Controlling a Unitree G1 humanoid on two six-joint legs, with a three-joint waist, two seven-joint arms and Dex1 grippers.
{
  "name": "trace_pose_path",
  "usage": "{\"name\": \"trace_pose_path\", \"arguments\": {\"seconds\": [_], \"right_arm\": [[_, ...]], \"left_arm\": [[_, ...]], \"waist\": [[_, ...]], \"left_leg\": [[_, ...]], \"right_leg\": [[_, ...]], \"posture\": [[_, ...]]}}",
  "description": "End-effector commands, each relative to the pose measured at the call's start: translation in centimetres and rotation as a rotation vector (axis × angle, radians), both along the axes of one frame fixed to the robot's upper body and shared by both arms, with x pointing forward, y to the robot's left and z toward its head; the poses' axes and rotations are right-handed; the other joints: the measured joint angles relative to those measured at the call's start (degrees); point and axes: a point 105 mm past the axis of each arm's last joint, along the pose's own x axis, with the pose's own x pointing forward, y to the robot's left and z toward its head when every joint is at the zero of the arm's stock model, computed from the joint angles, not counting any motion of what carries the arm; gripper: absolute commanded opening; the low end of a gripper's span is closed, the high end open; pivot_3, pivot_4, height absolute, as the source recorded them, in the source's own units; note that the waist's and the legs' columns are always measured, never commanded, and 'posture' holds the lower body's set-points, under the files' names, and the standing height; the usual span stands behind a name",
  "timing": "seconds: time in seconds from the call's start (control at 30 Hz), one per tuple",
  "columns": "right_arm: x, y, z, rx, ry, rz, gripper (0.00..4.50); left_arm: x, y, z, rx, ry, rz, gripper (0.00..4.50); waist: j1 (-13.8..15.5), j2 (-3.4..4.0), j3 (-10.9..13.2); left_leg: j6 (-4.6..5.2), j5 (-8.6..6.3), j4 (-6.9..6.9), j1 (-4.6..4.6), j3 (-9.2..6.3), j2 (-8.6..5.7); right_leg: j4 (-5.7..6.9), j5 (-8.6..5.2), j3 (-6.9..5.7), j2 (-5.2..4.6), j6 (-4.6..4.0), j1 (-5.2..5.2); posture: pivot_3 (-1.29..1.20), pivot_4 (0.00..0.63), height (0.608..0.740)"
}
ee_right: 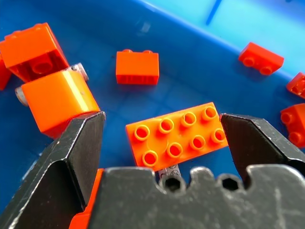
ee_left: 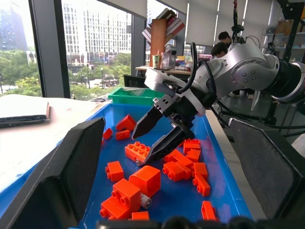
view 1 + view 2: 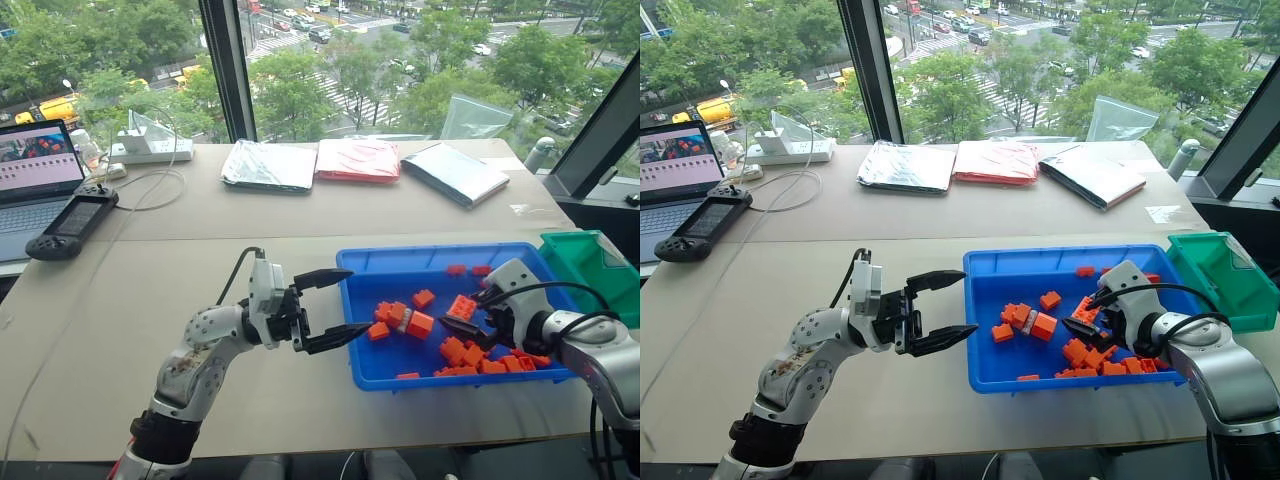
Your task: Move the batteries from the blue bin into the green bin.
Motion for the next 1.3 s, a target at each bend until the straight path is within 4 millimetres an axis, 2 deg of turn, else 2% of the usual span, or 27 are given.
{"name": "trace_pose_path", "arguments": {"seconds": [0.03,0.23,0.4,0.53,1.2,1.3], "right_arm": [[1.2,-1.3,1.7,-0.097,-0.038,0.048,4.47],[1.5,-1.8,1.7,-0.116,-0.006,0.102,4.47],[1.6,-1.1,1.5,-0.069,0.021,0.145,4.47],[2.2,-1.8,1.2,-0.097,0.019,0.114,4.47],[2.5,-2.3,1.2,-0.094,0.006,0.070,4.47],[2.5,-2.7,1.7,-0.097,-0.008,0.057,4.47]], "left_arm": [[-0.4,-0.1,0.4,-0.009,-0.028,-0.007,4.50],[-0.4,0.0,0.2,-0.010,-0.023,0.008,4.50],[-0.5,0.0,0.1,-0.009,-0.017,0.018,4.50],[-0.5,0.0,0.1,-0.007,-0.016,0.024,4.50],[-0.5,-0.3,0.3,-0.006,-0.015,0.024,4.50],[-0.4,-0.4,0.3,-0.006,-0.015,0.026,4.50]], "waist": [[0.0,0.00,0.0],[0.1,0.00,0.0],[0.1,0.00,0.0],[0.1,0.00,0.0],[0.1,0.00,0.0],[0.1,0.00,0.0]], "left_leg": [[0.00,0.00,0.01,0.01,0.01,0.00],[0.01,-0.01,-0.02,-0.01,-0.01,0.02],[0.01,-0.01,-0.01,-0.01,-0.02,0.02],[0.01,-0.01,0.00,-0.01,-0.03,0.02],[0.01,-0.01,-0.01,-0.01,-0.03,0.02],[0.01,-0.01,0.00,-0.01,-0.03,0.02]], "right_leg": [[0.00,0.00,0.00,0.01,0.00,0.00],[-0.04,0.00,-0.02,0.02,-0.01,0.00],[-0.03,0.00,-0.01,-0.01,-0.01,0.00],[-0.02,0.01,-0.01,0.00,-0.01,0.00],[-0.01,0.01,-0.01,-0.01,-0.01,-0.01],[0.00,0.01,-0.01,-0.01,-0.01,-0.01]], "posture": [[0.00,0.150,0.740],[0.00,0.150,0.740],[0.00,0.150,0.740],[0.00,0.150,0.740],[0.00,0.150,0.740],[0.00,0.150,0.740]]}}
